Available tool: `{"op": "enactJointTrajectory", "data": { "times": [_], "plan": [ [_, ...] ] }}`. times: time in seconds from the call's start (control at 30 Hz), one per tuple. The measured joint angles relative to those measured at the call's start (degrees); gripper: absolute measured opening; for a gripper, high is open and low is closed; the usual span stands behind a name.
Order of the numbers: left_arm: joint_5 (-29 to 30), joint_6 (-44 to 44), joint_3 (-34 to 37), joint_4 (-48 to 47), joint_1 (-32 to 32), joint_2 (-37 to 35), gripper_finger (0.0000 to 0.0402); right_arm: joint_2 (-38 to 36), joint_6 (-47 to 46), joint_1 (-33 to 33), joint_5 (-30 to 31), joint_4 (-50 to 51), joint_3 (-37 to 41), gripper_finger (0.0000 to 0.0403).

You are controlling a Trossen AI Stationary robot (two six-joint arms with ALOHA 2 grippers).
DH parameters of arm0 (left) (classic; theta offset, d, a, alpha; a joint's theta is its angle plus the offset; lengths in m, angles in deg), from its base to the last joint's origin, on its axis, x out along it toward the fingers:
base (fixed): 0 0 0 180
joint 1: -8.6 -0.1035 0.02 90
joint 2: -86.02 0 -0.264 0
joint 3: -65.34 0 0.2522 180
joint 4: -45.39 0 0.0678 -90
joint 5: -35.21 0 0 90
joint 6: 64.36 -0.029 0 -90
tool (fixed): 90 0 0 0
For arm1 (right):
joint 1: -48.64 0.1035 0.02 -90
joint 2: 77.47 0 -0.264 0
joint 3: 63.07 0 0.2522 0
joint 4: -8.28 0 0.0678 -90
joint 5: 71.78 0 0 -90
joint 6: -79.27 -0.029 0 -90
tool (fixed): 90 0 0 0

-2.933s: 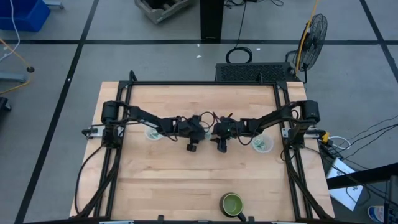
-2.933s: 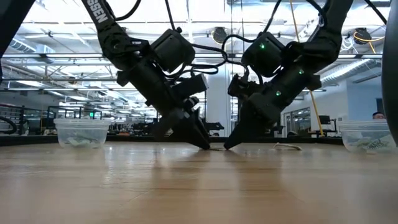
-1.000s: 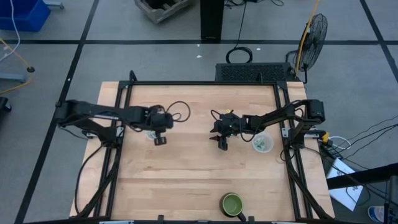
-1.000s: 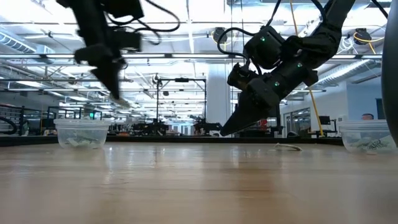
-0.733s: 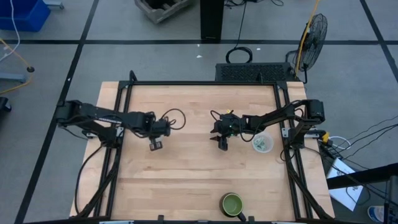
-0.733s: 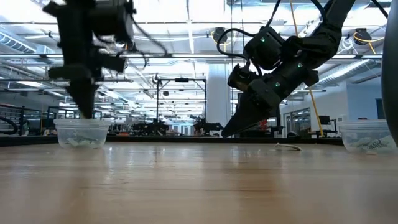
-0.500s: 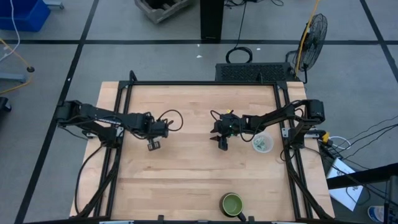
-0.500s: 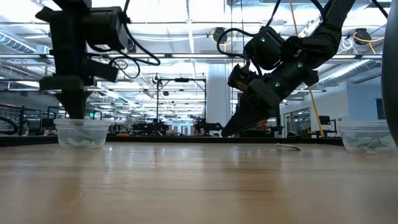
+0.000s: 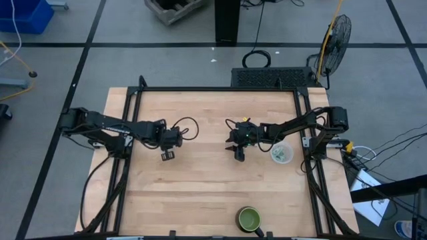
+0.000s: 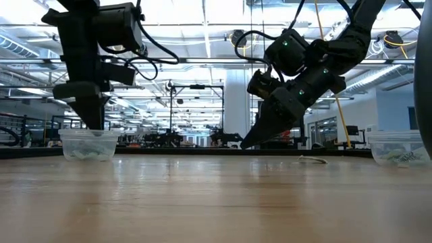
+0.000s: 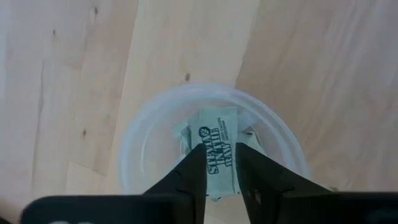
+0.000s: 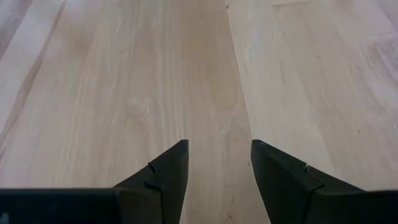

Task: Pick and place Stevia / Truvia into bins
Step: Put the stevia packet into the right transparent container

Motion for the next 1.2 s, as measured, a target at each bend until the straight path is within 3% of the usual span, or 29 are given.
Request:
{"op": "enactJointTrajectory", "data": {
  "times": [0.3, 0.57, 0.77, 1.2],
  "plan": [
    [-0.56, 0.51, -0.53, -0.07, 0.98, 0.0, 0.011, -5.32, -0.18, 0.02, 1.21, 7.57, 0.04, 0.0169],
    [-0.46, -0.78, -5.95, -0.89, 2.2, -0.04, 0.0111, -16.3, -2.94, 3.26, 17.19, 27.58, -0.03, 0.0169],
    [2.24, -4.76, -10.02, 1.39, 2.19, -0.07, 0.0111, -14.3, -7.81, 5.21, 21.08, 35.9, -0.01, 0.0169],
    [2.89, -9.11, -10.27, 5.18, 2.14, -0.07, 0.0111, -11.01, -8.59, 5.29, 25.27, 37.55, 0.03, 0.0169]
  ]
}}
